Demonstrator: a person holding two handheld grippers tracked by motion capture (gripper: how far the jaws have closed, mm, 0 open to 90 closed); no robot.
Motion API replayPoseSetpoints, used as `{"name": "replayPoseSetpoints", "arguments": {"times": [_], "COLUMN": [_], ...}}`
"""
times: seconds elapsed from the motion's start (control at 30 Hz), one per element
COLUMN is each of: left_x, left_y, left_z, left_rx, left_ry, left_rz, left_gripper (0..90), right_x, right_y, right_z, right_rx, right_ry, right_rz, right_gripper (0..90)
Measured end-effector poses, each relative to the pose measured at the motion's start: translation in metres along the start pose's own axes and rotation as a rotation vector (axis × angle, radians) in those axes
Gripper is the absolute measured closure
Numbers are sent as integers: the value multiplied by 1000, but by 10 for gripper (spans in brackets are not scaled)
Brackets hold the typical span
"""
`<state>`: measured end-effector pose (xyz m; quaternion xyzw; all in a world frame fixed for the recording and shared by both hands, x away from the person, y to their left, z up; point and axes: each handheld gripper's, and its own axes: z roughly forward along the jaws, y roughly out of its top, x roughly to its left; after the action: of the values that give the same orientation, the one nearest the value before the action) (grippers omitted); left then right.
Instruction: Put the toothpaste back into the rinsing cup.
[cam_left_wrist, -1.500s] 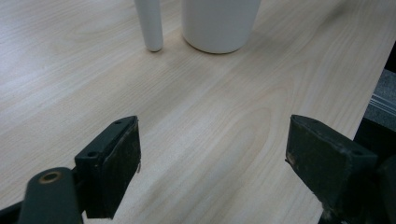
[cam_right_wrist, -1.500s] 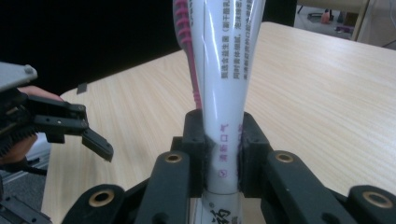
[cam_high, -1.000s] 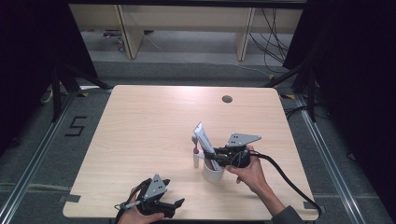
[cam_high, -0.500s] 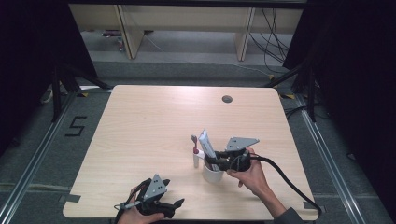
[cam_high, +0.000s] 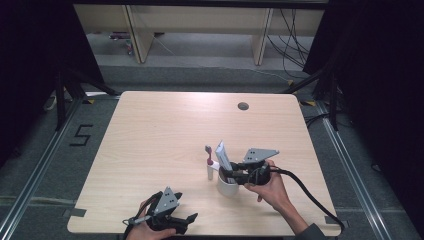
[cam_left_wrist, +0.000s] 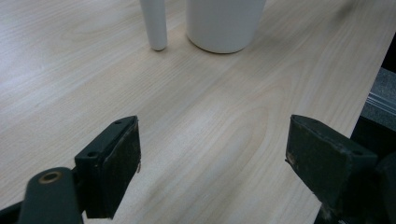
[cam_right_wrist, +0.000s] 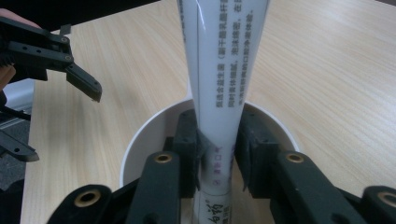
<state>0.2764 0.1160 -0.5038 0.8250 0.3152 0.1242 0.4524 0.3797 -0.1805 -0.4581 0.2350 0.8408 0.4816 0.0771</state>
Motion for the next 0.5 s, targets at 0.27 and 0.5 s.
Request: {"name": "replayPoseSetpoints", "arguments": {"times": [0.27, 0.5], "left_x": [1, 1], "left_y": [1, 1], "left_z": [-2, -3], "left_rx": [18, 19], "left_ry": [11, 8], "left_rz": [14, 10], "left_gripper": [174, 174], "right_x": [0, 0], "right_y": [4, 11], "right_z": [-8, -26], "right_rx": [-30, -82], "right_ry": [5, -2], "right_rz": [18, 41], "right_gripper": [574, 461]}}
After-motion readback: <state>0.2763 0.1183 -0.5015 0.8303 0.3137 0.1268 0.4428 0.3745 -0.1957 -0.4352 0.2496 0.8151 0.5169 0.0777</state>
